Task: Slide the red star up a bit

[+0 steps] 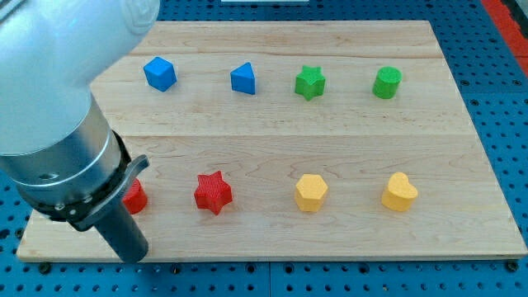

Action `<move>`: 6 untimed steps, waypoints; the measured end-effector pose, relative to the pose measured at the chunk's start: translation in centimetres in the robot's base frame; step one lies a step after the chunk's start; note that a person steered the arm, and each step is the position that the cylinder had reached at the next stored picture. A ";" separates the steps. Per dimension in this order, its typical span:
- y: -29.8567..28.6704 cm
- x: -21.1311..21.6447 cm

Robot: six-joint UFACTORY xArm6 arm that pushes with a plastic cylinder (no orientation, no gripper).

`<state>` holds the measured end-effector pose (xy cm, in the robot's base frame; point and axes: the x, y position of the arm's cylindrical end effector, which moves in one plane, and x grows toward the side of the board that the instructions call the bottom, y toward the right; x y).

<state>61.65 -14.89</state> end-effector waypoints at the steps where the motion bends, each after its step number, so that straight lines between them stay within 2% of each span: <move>1: 1.0 0.0; 3: 3.6 0.0; 4: 9.4 -4.2; 5: 11.9 -6.7; 6: 13.2 -6.3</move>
